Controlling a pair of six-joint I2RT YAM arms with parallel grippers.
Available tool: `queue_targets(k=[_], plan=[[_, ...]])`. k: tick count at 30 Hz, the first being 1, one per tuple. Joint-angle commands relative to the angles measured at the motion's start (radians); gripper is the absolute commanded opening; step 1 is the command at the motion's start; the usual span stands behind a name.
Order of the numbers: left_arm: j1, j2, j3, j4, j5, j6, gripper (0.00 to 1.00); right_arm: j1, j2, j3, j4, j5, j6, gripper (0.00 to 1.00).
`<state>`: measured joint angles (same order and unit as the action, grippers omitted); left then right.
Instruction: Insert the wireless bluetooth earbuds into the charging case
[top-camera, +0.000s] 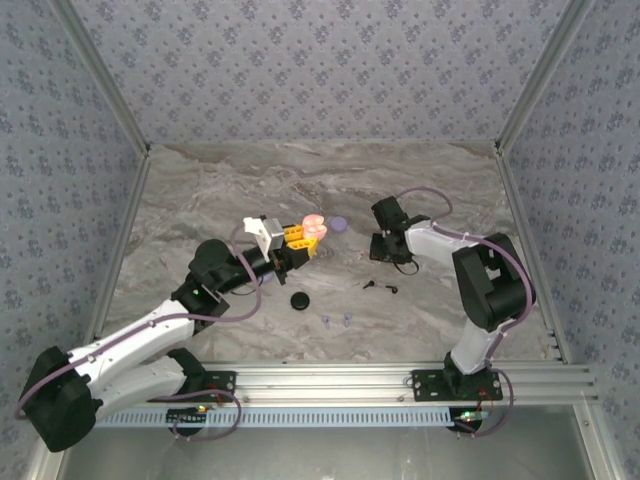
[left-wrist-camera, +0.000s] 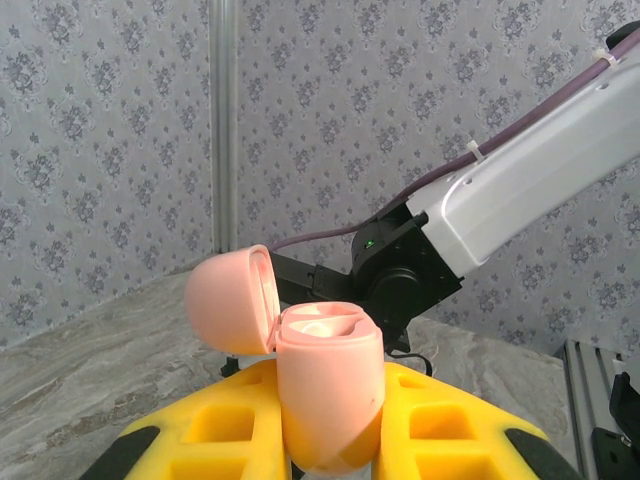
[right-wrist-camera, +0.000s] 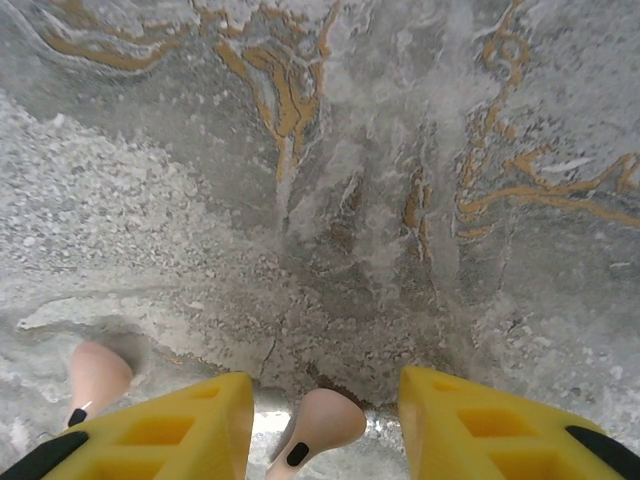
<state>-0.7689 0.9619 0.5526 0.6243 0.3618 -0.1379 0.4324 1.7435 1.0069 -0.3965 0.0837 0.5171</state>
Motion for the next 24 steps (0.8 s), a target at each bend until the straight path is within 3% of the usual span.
queue_targets(k=[1, 10, 24], plan=[[-0.009, -0.019, 0.015, 0.008, -0.014, 0.023, 0.0, 0.014, 0.027, 0.033, -0.036, 0.022, 0.029, 0.43], [-0.009, -0.018, 0.017, 0.001, -0.017, 0.029, 0.0, 0.027, 0.053, 0.048, -0.045, 0.009, 0.037, 0.33], [-0.009, -0.018, 0.022, -0.012, -0.018, 0.032, 0.0, 0.047, 0.045, 0.052, -0.06, 0.01, 0.028, 0.24]])
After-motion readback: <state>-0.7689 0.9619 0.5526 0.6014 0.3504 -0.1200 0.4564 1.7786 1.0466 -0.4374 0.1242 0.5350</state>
